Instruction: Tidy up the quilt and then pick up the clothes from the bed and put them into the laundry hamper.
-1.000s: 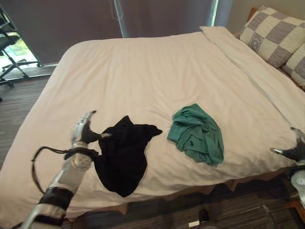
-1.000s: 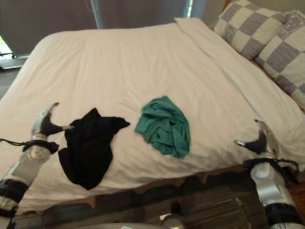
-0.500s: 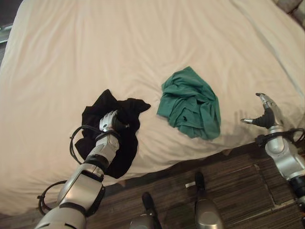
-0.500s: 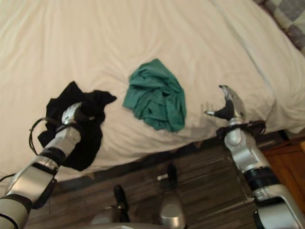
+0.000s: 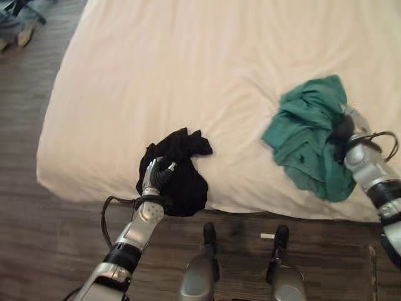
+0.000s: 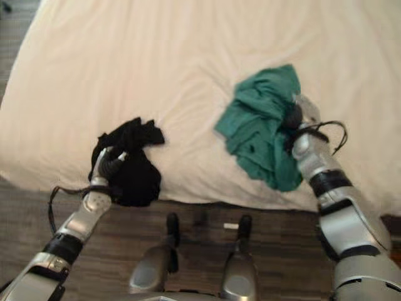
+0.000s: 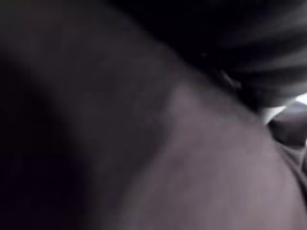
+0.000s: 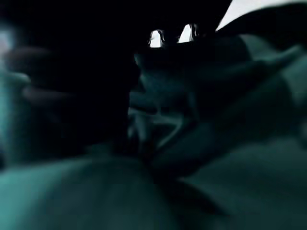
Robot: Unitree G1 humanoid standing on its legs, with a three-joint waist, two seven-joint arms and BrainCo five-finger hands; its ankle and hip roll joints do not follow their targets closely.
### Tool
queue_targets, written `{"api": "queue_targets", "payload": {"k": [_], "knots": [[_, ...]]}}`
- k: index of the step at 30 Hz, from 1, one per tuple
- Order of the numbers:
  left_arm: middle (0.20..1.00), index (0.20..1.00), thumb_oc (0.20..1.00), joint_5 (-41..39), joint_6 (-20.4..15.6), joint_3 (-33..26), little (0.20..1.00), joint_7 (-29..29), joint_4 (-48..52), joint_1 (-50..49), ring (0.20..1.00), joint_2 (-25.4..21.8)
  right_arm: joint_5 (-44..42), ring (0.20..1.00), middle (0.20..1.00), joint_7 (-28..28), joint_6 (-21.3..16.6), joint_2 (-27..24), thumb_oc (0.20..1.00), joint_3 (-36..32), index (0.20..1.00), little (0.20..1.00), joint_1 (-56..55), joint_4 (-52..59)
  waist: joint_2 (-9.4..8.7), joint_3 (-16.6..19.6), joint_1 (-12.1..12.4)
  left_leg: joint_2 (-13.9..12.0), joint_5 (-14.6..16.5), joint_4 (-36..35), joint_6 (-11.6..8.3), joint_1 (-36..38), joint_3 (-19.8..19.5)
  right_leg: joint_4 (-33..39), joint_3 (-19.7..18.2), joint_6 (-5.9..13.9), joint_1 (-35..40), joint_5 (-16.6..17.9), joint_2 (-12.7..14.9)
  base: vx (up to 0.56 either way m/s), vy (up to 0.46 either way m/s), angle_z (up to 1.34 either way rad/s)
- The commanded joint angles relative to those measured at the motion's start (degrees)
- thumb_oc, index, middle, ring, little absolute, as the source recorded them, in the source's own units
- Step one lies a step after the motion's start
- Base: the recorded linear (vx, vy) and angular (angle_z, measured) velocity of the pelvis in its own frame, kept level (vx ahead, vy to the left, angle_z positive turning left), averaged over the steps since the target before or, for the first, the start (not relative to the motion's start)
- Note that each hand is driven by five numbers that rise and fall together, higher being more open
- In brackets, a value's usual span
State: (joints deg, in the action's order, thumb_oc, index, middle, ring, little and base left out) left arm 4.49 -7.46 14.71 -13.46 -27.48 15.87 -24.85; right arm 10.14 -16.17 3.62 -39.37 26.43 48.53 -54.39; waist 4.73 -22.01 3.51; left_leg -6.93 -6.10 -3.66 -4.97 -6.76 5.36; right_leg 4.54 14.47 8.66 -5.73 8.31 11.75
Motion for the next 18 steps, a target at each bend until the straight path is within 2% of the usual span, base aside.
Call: {"api": "queue_targets", "payload": {"k": [1, 2, 3, 4, 5, 6, 7, 8, 9, 10, 13, 14, 15, 16, 17, 18], "knots": [[0.2, 0.2, 0.2, -8.0, 4.3, 0.3, 0.2, 4.8, -8.5, -9.8, 0.2, -2.1, -6.1, 1.0, 1.0, 7.0, -0.7, 4.9, 1.0, 2.8, 1.0, 1.0, 1.4, -5.5, -3.88, -0.8, 3.1, 1.7, 0.1, -0.3, -1.34, -3.2, -2.7, -11.4, -2.6, 2.21, -6.5, -6.3, 2.1, -0.07, -0.036, 0.47], [0.2, 0.2, 0.2, -8.1, 4.3, 0.2, 0.2, 4.9, -8.5, -9.8, 0.2, -2.2, -6.1, 1.0, 1.0, 7.0, -0.7, 4.9, 1.0, 2.8, 1.0, 1.0, 1.5, -5.6, -3.93, -0.8, 3.0, 1.7, 0.1, -0.3, -1.33, -3.2, -2.7, -11.5, -2.5, 2.22, -6.5, -6.3, 2.1, -0.07, -0.011, 0.34], [0.2, 0.2, 0.2, -8.9, 4.6, 0.4, 0.2, 5.7, -9.8, -9.3, 0.2, -1.7, -7.1, 0.448, 0.448, 11.3, 0.0, 9.3, 0.448, 3.3, 0.448, 0.448, -0.1, -7.6, -4.2, -0.3, 3.9, 1.8, 0.3, -0.2, -1.02, -2.6, -3.7, -13.7, -2.0, 2.21, -6.7, -6.9, 2.3, -0.04, -0.011, 0.24], [0.2, 0.2, 0.2, -8.9, 4.6, 0.4, 0.2, 5.7, -9.8, -9.3, 0.2, -1.8, -7.1, 0.2, 0.2, 11.3, 0.0, 9.4, 0.2, 3.3, 0.2, 0.2, -0.1, -7.6, -4.27, -0.3, 3.9, 1.8, 0.4, -0.2, -1.01, -2.6, -3.6, -13.8, -2.1, 2.22, -6.7, -7.0, 2.4, -0.06, -0.031, 0.2], [0.2, 0.2, 0.2, -8.7, 4.6, 0.8, 0.2, 6.3, -10.2, -8.7, 0.2, -1.3, -8.0, 0.2, 0.2, 14.1, -0.3, 13.4, 0.2, 3.7, 0.2, 0.2, -4.3, -5.4, -4.43, 0.0, 3.8, 2.1, 0.9, 0.2, -0.44, -1.6, -5.1, -16.6, -4.9, 2.71, -6.7, -8.6, 1.3, -0.02, -0.018, 0.09], [0.2, 0.2, 0.2, -8.7, 4.6, 0.8, 0.2, 6.3, -10.2, -8.7, 0.2, -1.3, -8.0, 0.2, 0.2, 14.1, -0.3, 13.4, 0.2, 3.7, 0.2, 0.2, -4.2, -5.3, -4.42, 0.2, 3.9, 2.1, 0.7, 0.2, -0.43, -1.8, -5.0, -16.4, -4.9, 2.69, -6.9, -8.3, 1.2, -0.01, -0.056, 0.07], [0.2, 0.2, 0.2, -8.4, 4.6, 1.1, 0.2, 6.8, -9.7, -8.1, 0.2, -0.9, -9.4, 0.2, 0.2, 14.5, -1.0, 15.5, 0.2, 3.3, 0.2, 0.2, -7.4, -3.4, -4.71, 0.8, 3.6, 2.6, 1.1, 0.6, -0.04, -1.8, -6.2, -15.9, -8.2, 2.42, -6.0, -9.9, -0.6, 0.04, -0.063, 0.15], [0.2, 0.2, 0.2, -9.4, 4.3, -0.1, 0.2, 7.2, -9.1, -8.4, 0.2, -0.6, -11.2, 0.2, 0.2, 16.4, -2.2, 17.9, 0.2, 4.4, 0.2, 0.2, -10.9, -0.2, -5.23, 2.0, 4.0, 3.1, 1.4, 1.0, 0.39, -1.6, -6.7, -14.6, -11.4, 1.29, -4.4, -10.4, -3.1, 0.05, -0.064, 0.22], [0.2, 0.2, 0.2, -9.4, 4.3, -0.2, 0.2, 7.2, -9.1, -8.5, 0.2, -0.6, -11.2, 0.2, 0.2, 16.4, -2.2, 18.0, 0.2, 4.4, 0.2, 0.2, -11.0, -0.1, -5.26, 2.0, 4.0, 3.1, 1.5, 0.9, 0.39, -1.5, -6.7, -14.5, -11.4, 1.28, -4.3, -10.4, -3.1, 0.1, -0.119, 0.39], [0.2, 0.2, 0.2, -11.8, 3.8, -2.5, 0.2, 7.3, -7.0, -10.7, 0.2, -0.4, -15.8, 0.2, 0.2, 18.2, -3.5, 21.2, 0.2, 5.0, 0.2, 0.2, -15.5, 5.1, -5.72, 3.2, 5.5, 3.4, 1.8, 1.7, 0.45, -1.1, -7.6, -12.2, -10.3, 0.3, -1.7, -11.2, -3.3, 0.09, -0.138, 0.23], [0.2, 0.2, 0.2, -14.2, 3.3, -4.6, 0.2, 6.8, -6.7, -12.9, 0.2, 0.9, -23.6, 0.2, 0.2, 20.2, -4.8, 23.5, 0.2, 4.7, 0.2, 0.2, -19.2, 10.7, -5.82, 4.2, 6.0, 3.2, 1.9, 1.5, 0.02, -0.4, -8.5, -9.3, -8.8, 0.23, 0.7, -10.8, -3.2, 0.06, -0.1, 0.06], [0.2, 0.2, 0.2, -16.4, 2.7, -6.0, 0.2, 6.1, -6.0, -15.1, 0.2, 2.7, -32.3, 0.2, 0.2, 21.9, -6.4, 25.0, 0.2, 3.4, 0.2, 0.2, -23.8, 15.9, -5.42, 4.9, 6.7, 3.1, 1.5, 1.4, -1.19, -0.6, -9.2, -6.7, -5.5, 0.42, 2.7, -10.2, -2.2, 0.01, -0.093, 0.13], [0.2, 0.2, 0.2, -16.8, 2.6, -6.4, 0.2, 6.1, -6.1, -15.6, 0.2, 3.5, -34.9, 0.2, 0.2, 22.3, -6.9, 25.3, 0.2, 2.9, 0.2, 0.2, -25.8, 18.6, -5.17, 5.0, 6.8, 2.6, 1.1, 1.4, -1.9, -0.8, -8.5, -5.5, -3.0, 0.78, 4.0, -10.1, -1.3, -0.06, -0.042, 0.44], [0.2, 0.2, 0.2, -16.9, 2.5, -6.7, 0.2, 6.2, -6.3, -16.1, 0.2, 4.1, -37.7, 0.2, 0.2, 22.8, -7.1, 25.5, 0.2, 2.7, 0.2, 0.2, -27.4, 21.2, -4.93, 5.4, 6.6, 1.8, 0.6, 1.6, -2.25, -1.8, -5.9, -4.4, -0.2, 1.26, 4.8, -9.4, 0.0, -0.1, 0.036, 0.7], [0.2, 0.2, 0.2, -16.9, 2.4, -6.9, 0.2, 5.9, -6.1, -16.4, 0.2, 4.5, -42.0, 0.2, 0.2, 23.8, -7.7, 25.5, 0.2, 1.9, 0.2, 0.2, -29.0, 24.3, -4.82, 5.7, 5.9, -0.4, 0.5, 1.4, -2.72, -1.6, 0.1, -4.2, 2.8, 1.96, 5.4, -8.9, 1.5, -0.09, 0.049, 0.94], [0.2, 0.2, 0.2, -16.9, 2.4, -6.9, 0.2, 5.9, -6.0, -16.4, 0.2, 4.5, -42.0, 0.2, 0.2, 23.8, -7.7, 25.4, 0.2, 1.9, 0.2, 0.2, -29.1, 24.3, -4.78, 5.9, 5.8, -0.4, 0.4, 1.4, -2.69, -1.8, 0.1, -4.1, 2.8, 1.96, 5.2, -8.7, 1.5, -0.09, 0.052, 0.8]]}}
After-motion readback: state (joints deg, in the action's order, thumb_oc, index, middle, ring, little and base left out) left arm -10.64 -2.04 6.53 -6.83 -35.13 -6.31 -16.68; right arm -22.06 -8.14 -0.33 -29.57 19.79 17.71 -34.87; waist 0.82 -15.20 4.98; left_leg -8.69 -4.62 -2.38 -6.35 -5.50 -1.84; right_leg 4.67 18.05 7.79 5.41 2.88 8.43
